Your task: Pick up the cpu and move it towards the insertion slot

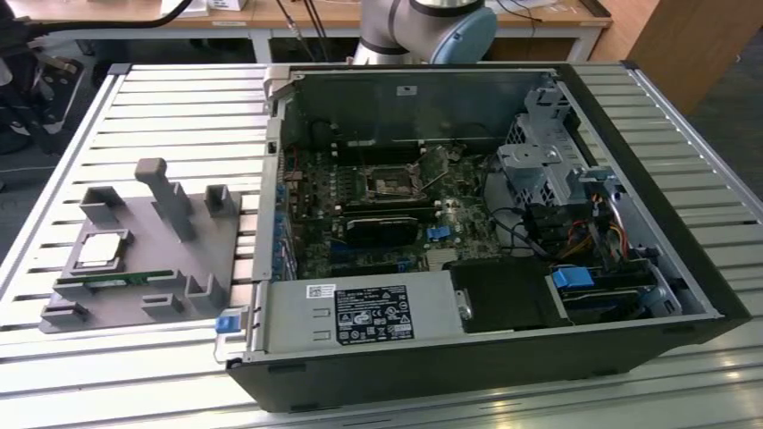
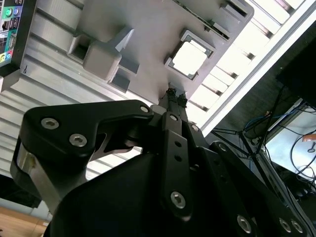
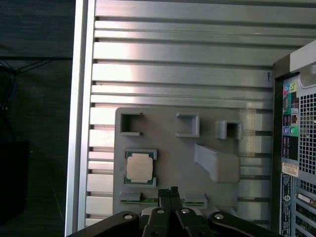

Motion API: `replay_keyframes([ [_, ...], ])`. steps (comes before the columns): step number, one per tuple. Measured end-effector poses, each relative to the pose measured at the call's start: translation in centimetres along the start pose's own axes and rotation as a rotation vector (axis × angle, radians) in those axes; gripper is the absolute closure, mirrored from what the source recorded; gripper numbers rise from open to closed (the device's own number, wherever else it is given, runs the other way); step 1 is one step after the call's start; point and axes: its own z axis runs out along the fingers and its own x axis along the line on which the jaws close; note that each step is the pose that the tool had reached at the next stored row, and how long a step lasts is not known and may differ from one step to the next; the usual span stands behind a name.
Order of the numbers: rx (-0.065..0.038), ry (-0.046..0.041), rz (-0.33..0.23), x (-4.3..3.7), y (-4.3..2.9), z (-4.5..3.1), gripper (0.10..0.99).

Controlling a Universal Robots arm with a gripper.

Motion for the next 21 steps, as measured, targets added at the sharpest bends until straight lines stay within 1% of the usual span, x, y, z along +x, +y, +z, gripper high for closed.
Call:
replay_keyframes([
  [10, 0.0, 0.0003, 0.0, 0.61, 0.01, 0.08, 0.98],
  [21, 0.0, 0.0002, 0.0, 1.37, 0.01, 0.42, 0.98],
])
